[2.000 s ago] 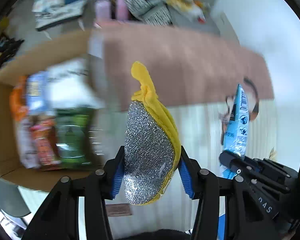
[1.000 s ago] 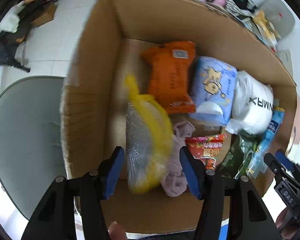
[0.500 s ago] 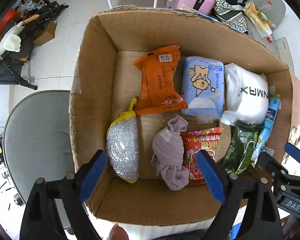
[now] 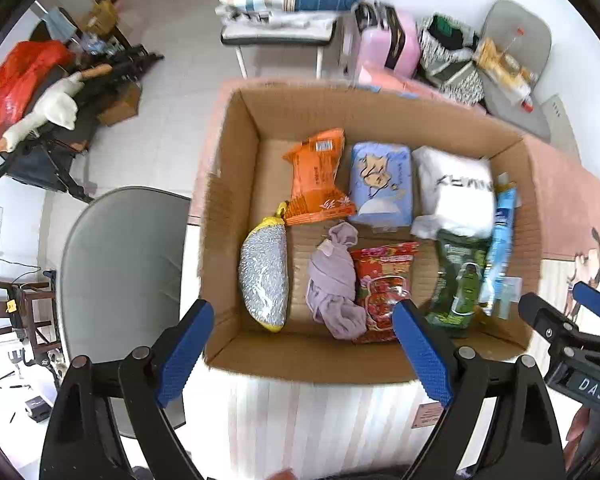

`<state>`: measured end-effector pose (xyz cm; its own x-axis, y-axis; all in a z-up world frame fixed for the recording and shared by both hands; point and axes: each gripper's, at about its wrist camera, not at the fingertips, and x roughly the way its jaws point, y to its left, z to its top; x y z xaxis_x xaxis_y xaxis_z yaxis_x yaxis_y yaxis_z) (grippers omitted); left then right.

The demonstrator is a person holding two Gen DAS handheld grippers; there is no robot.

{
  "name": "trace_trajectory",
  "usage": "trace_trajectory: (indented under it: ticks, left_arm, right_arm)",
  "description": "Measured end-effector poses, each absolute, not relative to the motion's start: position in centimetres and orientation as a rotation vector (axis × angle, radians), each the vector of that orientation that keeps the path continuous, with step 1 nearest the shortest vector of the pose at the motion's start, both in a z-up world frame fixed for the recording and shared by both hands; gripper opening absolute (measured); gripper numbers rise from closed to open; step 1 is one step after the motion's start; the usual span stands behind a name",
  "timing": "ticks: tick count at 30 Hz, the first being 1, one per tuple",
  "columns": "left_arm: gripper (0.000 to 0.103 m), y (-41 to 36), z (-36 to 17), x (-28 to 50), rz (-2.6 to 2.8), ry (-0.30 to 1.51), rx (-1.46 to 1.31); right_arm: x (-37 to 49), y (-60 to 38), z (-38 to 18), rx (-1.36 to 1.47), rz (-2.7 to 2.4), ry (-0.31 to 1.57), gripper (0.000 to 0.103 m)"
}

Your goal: Organize soft objects

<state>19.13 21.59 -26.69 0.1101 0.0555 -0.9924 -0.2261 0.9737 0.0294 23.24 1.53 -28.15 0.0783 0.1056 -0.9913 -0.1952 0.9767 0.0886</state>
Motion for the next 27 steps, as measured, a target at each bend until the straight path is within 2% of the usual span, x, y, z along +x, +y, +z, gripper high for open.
trace_trajectory:
  ticks: [17, 27]
  left_arm:
    - [0.092, 16.8, -10.2, 8.8, 0.195, 1.131, -0.101]
    - [0.092, 16.0, -4.5, 4.3, 0.223, 1.012, -0.112]
  right_arm:
    - [10.4, -3.5, -10.1, -0.036, 0.276, 1.132, 0.103]
    - [4.7, -4.8, -2.9, -0.053, 0.285, 0.971, 0.103]
